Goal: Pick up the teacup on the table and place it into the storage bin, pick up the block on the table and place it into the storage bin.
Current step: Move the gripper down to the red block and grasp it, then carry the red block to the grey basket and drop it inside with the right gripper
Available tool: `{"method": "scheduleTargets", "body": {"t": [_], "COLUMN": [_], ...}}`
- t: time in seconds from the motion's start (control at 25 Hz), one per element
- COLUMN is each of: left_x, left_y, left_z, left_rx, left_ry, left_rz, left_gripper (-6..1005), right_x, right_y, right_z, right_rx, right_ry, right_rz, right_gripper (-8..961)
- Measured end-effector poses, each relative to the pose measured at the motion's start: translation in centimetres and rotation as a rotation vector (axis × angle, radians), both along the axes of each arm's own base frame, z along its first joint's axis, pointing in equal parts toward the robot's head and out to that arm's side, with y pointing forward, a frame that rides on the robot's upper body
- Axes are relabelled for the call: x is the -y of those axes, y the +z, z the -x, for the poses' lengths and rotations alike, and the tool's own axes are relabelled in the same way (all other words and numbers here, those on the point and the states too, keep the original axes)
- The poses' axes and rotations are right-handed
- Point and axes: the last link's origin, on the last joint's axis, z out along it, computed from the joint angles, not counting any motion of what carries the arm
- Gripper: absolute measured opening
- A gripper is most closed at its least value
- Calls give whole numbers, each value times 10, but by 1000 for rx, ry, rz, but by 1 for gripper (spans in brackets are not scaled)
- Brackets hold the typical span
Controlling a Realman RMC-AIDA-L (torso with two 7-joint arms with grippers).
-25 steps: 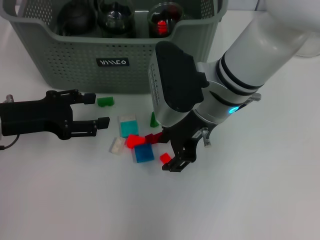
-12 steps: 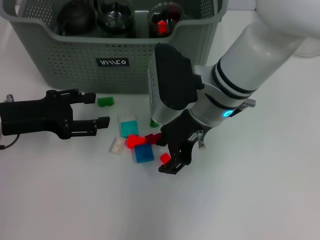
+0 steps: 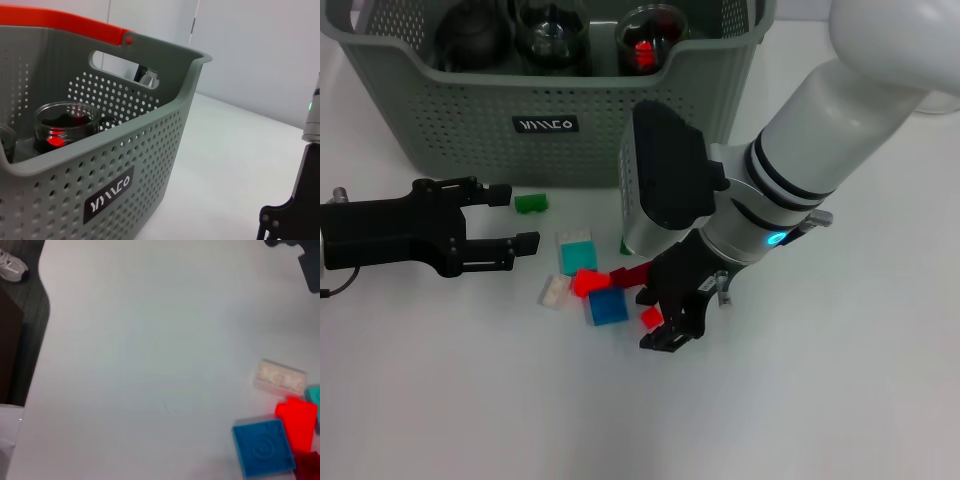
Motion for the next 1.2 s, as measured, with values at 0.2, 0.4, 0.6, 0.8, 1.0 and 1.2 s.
{"method": "scheduleTargets", "body": {"t": [0.2,0.4,0.6,0.8,1.0,1.2], "left_x": [1,2,3,3,3,3], "left_y": [-1,-1,-1,-1,-1,-1], "left_z": [0,1,2,2,2,2], "left_rx": [2,2,2,2,3,3], "left_ry": [2,6,9,9,8,9], "left_rz": [1,1,1,1,2,2], "left_gripper": [797,797,796,796,795,796], "right_x": [-3,-3,-3,-4,-4,-3], "right_y": [0,0,0,0,-3,-6], "right_z": [-3,-3,-4,-5,-6,-6], "right_rx": [2,3,6,7,12,22], "right_ry": [-5,-5,-8,-10,3,6], "right_rz": [-14,-16,-17,-20,-29,-38], "right_gripper": [507,485,472,452,425,282]}}
